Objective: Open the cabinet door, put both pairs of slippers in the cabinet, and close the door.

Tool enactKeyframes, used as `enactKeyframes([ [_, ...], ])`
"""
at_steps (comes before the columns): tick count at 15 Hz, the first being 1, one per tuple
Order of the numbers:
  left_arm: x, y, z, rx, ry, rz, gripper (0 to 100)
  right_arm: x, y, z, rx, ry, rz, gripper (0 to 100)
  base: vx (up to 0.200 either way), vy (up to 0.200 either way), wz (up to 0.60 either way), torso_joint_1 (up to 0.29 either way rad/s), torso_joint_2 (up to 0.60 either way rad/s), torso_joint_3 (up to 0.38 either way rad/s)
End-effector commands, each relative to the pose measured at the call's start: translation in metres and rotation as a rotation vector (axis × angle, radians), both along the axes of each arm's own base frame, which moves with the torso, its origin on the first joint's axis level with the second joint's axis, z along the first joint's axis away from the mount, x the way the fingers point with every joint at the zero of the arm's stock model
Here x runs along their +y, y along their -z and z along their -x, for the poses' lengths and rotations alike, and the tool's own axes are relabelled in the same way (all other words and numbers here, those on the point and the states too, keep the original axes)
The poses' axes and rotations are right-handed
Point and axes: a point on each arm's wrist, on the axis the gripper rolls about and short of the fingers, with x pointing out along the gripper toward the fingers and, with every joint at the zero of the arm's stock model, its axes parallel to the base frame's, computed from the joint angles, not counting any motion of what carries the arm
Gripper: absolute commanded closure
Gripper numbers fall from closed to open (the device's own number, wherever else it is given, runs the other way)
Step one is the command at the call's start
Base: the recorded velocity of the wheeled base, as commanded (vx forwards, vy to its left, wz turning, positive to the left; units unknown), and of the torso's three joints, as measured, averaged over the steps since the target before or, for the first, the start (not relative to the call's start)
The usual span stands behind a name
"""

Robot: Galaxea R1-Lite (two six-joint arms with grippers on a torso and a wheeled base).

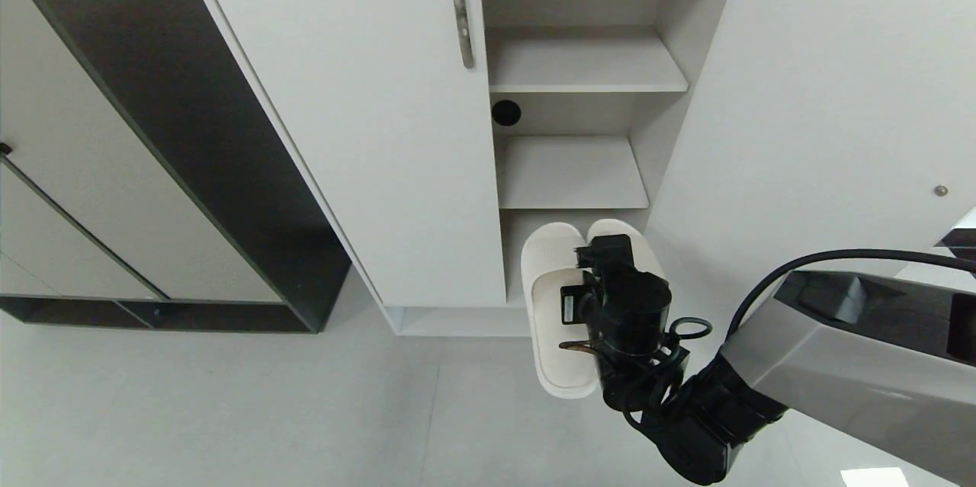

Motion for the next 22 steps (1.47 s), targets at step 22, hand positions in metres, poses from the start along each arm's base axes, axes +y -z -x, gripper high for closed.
enactKeyframes([
  [22, 0.000, 0.000, 0.000, 0.001, 0.000, -0.004, 100, 0.000, -0.013, -0.003, -0.035, 0.028, -0.029, 100, 0.127, 0.000, 0.00, 0.002, 0.00, -0.026],
])
